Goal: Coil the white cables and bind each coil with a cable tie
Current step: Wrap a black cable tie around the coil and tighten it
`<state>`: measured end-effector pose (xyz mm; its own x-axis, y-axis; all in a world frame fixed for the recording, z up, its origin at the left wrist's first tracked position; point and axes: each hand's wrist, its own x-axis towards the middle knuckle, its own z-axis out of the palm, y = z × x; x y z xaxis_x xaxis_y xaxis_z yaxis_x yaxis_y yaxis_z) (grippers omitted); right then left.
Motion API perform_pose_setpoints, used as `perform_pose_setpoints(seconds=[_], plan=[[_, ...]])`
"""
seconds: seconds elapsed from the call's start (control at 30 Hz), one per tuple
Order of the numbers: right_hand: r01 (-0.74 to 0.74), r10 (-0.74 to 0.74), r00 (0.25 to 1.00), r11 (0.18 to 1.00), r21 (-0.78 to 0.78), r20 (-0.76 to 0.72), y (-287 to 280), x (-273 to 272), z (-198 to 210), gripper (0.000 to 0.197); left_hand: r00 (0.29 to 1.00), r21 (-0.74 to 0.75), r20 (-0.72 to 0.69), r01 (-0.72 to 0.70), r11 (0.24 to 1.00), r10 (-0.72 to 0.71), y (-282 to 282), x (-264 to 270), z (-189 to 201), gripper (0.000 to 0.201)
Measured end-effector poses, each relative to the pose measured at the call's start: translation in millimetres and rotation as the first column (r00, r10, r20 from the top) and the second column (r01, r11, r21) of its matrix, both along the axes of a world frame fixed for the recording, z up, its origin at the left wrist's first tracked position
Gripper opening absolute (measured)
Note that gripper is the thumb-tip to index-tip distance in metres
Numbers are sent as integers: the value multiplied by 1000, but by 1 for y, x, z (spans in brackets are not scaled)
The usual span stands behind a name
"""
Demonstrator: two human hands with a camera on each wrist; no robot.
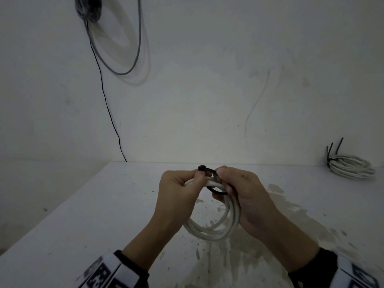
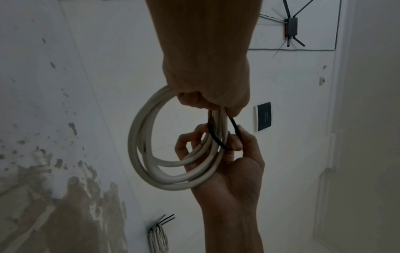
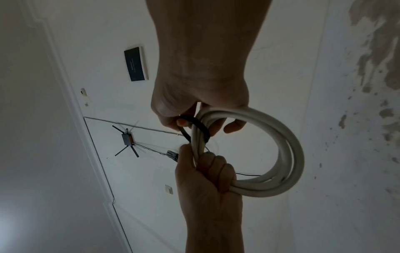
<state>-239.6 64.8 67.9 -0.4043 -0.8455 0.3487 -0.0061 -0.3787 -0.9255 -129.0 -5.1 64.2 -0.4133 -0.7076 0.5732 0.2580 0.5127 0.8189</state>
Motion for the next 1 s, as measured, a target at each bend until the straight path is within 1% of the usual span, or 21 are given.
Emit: perform_pose_setpoints(seconds=[0.03, 0.07, 0.17, 0.2, 0.3, 0.4, 0.5, 0.57, 0.67, 0.73, 0.8, 0.87, 0.9, 0.97, 1.0], plan=[[10, -10, 1000, 1000, -1, 2, 0, 0, 0, 52, 1000, -11, 4, -10, 1000, 10, 0, 0, -1, 36], [20, -20, 1000, 1000, 3, 2, -1, 0, -1, 51, 1000, -28, 5, -23, 999, 23, 0, 0, -2, 36], [54, -53, 998, 998, 29, -32, 0, 1, -2, 33, 998, -96, -1, -63, 993, 63, 1, 0, -5, 40], [57, -55, 998, 998, 35, -38, 0, 2, -3, 31, 998, -116, 0, -69, 991, 69, 2, 0, -6, 39], [18, -18, 1000, 1000, 17, -5, 1, 3, -4, 36, 997, -134, -2, -70, 988, 71, -1, -1, -4, 29], [15, -17, 999, 1000, 23, 51, 0, 5, -1, 32, 996, -153, 10, -85, 985, 88, -1, -3, -5, 30], [28, -30, 998, 999, 40, 58, -3, 5, -3, 38, 994, -203, 23, -104, 974, 111, -2, -4, -10, 29], [6, -8, 999, 999, 51, 39, -4, 3, -5, 41, 989, -263, 34, -128, 956, 141, -4, -4, -15, 29], [-4, 6, 1000, 996, 86, -15, -4, 1, -5, 39, 986, -346, 55, -130, 929, 159, -6, -2, -20, 29], [29, -24, 999, 994, 101, -46, -3, 2, -2, 37, 984, -395, 60, -129, 909, 166, -6, -1, -22, 33], [60, -50, 995, 990, 125, -87, -4, 4, 0, 40, 980, -432, 65, -140, 891, 185, -6, -1, -22, 34], [72, -52, 990, 986, 148, -135, -5, 5, 1, 44, 979, -413, 69, -146, 899, 190, -7, -2, -22, 34], [65, -42, 988, 986, 156, -151, -5, 4, 2, 47, 980, -375, 57, -156, 914, 191, -8, -2, -22, 33], [20, -1, 993, 987, 161, -120, -3, 2, 5, 49, 981, -250, 22, -183, 951, 195, -11, -2, -20, 34], [-5, 19, 996, 988, 157, -89, -2, 0, 6, 45, 980, -200, 10, -192, 961, 198, -12, -2, -20, 36]])
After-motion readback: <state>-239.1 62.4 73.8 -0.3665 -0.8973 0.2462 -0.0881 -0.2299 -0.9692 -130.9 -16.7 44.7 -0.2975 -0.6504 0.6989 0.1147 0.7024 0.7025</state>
